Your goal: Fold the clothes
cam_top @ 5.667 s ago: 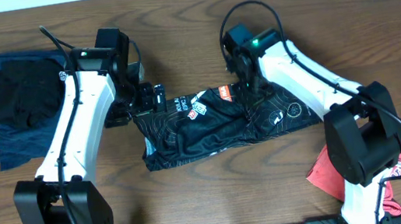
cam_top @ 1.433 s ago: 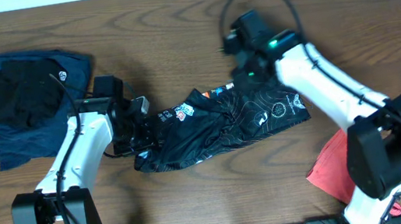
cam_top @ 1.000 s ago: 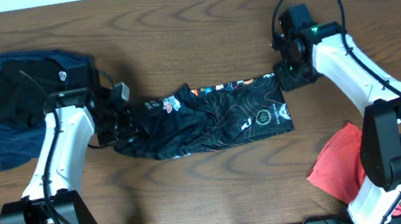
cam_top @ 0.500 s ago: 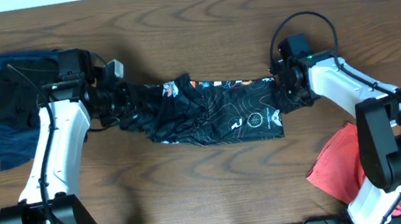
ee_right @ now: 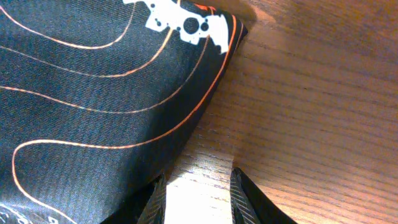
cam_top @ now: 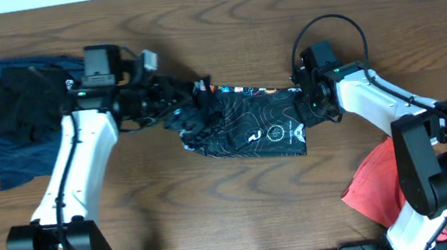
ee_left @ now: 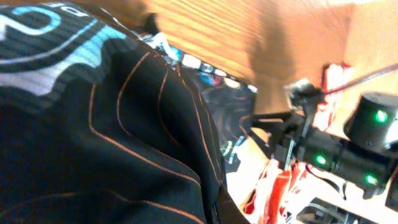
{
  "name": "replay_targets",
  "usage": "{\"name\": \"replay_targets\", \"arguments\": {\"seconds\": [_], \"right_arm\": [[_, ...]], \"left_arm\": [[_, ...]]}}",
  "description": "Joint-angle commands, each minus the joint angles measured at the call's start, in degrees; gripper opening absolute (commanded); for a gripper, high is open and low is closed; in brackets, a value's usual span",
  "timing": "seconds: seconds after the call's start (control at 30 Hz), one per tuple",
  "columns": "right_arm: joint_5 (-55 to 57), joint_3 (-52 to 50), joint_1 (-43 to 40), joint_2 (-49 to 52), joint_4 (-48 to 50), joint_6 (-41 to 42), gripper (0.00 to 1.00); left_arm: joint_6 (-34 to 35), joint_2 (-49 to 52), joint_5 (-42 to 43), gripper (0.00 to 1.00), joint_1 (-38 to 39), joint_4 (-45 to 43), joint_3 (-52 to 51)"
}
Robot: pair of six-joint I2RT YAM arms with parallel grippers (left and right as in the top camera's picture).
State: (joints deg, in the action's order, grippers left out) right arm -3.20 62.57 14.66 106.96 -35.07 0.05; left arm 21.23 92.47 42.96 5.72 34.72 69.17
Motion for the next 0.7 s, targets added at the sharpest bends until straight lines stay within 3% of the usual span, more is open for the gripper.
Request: {"name": "replay_targets", "arguments": {"seconds": [0.0,0.33,0.67], "right_arm": [[-1.8,-1.9,1.2,1.1,-0.5,1.7,0.32],[-2.2,-1.9,1.9,1.1,-0.9,2.7,0.32],[-2.3,-1.9,2.0,1.1,-2.1,2.7,0.32]], "left_arm": [[0.8,-0.5,0.6,0.07,3.4,-1.2,1.7],[3.3,-0.5,-10.2,0.06,15.5,-4.3,1.7],[5.5,0.8,-14.5,0.06,22.6,-8.1,1.6]]}}
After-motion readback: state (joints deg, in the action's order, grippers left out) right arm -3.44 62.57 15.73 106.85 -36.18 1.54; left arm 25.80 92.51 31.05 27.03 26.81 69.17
